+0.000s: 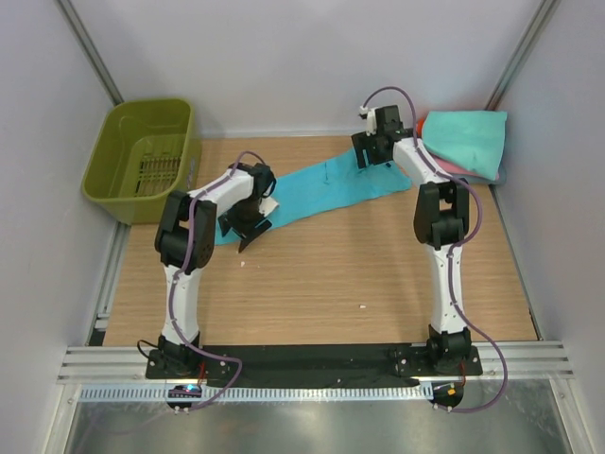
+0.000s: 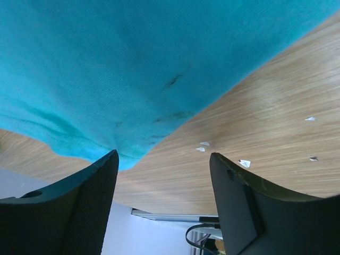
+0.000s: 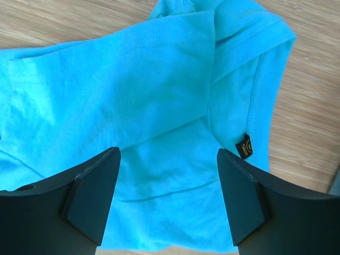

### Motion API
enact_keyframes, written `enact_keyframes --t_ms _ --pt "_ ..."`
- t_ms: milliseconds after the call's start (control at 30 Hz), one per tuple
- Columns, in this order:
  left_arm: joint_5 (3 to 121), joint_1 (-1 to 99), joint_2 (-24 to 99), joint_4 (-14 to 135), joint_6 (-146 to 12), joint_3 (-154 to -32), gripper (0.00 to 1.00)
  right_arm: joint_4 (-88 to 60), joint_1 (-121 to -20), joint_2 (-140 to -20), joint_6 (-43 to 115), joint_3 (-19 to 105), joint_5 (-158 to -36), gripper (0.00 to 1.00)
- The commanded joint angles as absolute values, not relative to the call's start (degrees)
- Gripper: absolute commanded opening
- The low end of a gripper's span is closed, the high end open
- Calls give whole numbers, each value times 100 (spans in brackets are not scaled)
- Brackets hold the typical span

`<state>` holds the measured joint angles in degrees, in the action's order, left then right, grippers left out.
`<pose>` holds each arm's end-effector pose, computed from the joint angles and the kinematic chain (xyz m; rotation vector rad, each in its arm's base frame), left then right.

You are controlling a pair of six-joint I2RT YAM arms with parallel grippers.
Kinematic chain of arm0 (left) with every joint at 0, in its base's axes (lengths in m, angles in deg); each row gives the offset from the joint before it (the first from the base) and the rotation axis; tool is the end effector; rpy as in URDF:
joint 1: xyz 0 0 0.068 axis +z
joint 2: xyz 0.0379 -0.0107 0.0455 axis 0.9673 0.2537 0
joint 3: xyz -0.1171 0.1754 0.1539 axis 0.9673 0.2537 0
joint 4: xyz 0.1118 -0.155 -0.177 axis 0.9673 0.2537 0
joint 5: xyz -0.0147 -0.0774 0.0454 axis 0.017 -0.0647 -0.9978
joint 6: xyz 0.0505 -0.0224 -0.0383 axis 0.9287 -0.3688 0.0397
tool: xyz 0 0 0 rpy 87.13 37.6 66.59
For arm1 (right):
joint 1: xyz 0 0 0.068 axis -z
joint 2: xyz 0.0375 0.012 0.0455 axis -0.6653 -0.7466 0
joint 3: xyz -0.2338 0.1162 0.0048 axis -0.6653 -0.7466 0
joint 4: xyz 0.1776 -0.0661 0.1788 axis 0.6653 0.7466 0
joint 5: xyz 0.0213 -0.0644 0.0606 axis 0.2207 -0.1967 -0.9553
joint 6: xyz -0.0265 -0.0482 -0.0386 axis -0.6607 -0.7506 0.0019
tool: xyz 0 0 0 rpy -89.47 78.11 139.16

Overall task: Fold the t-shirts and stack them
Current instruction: Fold the tshirt

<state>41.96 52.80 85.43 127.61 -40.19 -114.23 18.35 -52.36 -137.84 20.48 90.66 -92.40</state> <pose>0.3627 -0.1384 0.1292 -1.0004 -2.8829 -0.3183 0.5360 0.1035 0.1757 -0.4258 2.3766 0.0746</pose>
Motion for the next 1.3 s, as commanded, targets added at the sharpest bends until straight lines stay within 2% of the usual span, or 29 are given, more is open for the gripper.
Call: enact_keyframes --t_ms 0,33,200,233,433,700,800,1067,1267 --pt "4497 5394 8688 12810 -3875 -11473 68 1906 -5208 -13259 2135 8894 -9288 80" --pt "4532 5438 8706 12827 -3849 -11491 60 1906 -5208 -13224 2126 8850 -9236 80" --pt "4777 5491 8750 12977 -3832 -11517 46 1950 -5216 -13145 2178 8472 -9086 79" --pt "4822 5491 8768 13020 -3823 -11517 41 1967 -5217 -13145 2196 8358 -9086 78" --pt "4893 5500 8785 13074 -3902 -11552 26 2055 -5269 -13153 2196 8058 -9209 75" --pt "4620 5509 8750 12933 -3814 -11570 18 2003 -5322 -13233 2100 8111 -9078 75" --pt "4602 5491 8698 12950 -3788 -11596 3 2038 -5313 -13215 2021 8094 -8989 75" --pt "4848 5386 8548 13258 -3717 -11579 0 2064 -5322 -13435 2055 8128 -8858 75" --pt "5112 4903 8197 13416 -3656 -11245 0 1994 -5322 -13908 2003 8593 -8726 76"
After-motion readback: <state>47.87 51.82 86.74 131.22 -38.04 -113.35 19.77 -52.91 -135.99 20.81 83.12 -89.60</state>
